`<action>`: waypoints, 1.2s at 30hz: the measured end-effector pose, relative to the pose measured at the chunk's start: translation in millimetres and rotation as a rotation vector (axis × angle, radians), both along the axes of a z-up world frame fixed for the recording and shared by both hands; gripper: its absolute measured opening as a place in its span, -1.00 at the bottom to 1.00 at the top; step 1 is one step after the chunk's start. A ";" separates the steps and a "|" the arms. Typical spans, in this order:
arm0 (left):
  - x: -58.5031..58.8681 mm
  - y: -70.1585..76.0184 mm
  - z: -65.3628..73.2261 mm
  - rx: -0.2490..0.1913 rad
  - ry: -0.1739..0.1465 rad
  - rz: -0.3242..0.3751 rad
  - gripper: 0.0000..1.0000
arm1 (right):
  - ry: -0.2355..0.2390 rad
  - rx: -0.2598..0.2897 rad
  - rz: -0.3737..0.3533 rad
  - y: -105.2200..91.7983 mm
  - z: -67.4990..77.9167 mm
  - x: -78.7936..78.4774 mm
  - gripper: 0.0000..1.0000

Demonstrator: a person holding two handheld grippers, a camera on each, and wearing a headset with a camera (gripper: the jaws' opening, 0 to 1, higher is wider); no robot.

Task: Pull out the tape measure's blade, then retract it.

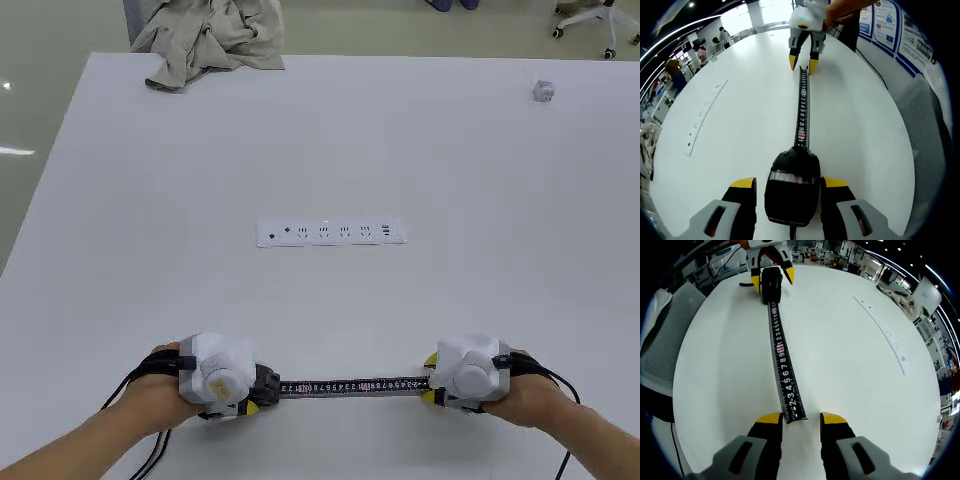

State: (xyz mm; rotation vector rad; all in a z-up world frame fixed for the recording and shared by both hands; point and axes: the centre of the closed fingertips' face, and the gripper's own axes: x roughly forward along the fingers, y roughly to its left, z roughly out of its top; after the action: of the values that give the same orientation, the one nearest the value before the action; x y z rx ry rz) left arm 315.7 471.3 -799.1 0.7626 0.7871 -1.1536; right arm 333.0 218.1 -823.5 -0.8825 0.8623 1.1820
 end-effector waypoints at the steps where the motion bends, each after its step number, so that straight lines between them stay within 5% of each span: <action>1: -0.1 1.4 0.5 0.001 -0.003 0.008 -0.02 | -0.001 -0.001 -0.002 -0.1 -0.2 -0.2 -0.38; 15: -3.4 13.1 14.4 -0.087 -0.017 0.190 0.04 | -0.035 0.032 -0.156 -4.6 3.4 -4.6 -0.28; 20: -3.1 21.3 18.5 -0.098 -0.030 0.267 0.23 | -0.037 0.047 -0.206 -6.4 4.8 -10.8 -0.22; 30: -8.3 32.6 27.5 -0.193 -0.021 0.446 0.28 | -0.040 0.217 -0.428 -1.5 24.8 -11.0 -0.21; 36: -16.0 36.8 31.9 -0.218 -0.040 0.521 0.32 | -0.040 0.272 -0.477 7.4 30.8 -23.8 -0.15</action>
State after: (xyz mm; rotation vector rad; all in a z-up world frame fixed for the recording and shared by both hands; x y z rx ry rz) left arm 299.6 508.1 -767.2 0.3638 0.7540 -0.7344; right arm 309.2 225.5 -792.7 -0.4420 0.8003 0.8339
